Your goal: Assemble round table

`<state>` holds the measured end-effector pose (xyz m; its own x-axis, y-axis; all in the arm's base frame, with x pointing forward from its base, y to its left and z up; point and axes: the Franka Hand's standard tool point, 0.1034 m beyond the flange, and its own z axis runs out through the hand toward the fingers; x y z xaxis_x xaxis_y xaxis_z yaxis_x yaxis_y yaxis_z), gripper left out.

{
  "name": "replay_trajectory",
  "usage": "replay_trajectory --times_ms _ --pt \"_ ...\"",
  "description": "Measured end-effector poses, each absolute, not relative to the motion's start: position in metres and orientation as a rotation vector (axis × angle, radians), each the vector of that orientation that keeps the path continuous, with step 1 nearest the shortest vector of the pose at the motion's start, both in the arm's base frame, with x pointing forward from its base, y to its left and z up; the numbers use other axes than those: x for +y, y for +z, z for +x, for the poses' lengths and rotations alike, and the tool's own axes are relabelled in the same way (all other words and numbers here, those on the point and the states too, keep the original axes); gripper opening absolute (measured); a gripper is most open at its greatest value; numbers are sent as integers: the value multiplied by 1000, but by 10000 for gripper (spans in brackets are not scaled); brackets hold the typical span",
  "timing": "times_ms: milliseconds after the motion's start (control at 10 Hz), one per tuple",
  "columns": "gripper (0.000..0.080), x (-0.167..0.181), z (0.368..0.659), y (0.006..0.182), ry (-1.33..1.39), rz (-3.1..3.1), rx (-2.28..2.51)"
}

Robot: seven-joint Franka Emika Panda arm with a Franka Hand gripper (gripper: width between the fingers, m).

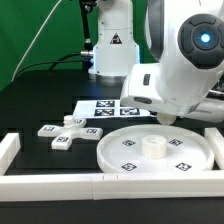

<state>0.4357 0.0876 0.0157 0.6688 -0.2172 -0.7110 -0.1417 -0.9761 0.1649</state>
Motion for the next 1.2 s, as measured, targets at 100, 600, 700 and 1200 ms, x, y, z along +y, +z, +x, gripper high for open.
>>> replay_trajectory --times_ms 100,600,700,1200 --pt "404 87 436 29 -1222 2781 -288" --pt "406 84 470 100 -794 3016 -240" --pt "406 87 469 98 -701 3045 -236" --pt "407 82 520 135 -111 3190 -132"
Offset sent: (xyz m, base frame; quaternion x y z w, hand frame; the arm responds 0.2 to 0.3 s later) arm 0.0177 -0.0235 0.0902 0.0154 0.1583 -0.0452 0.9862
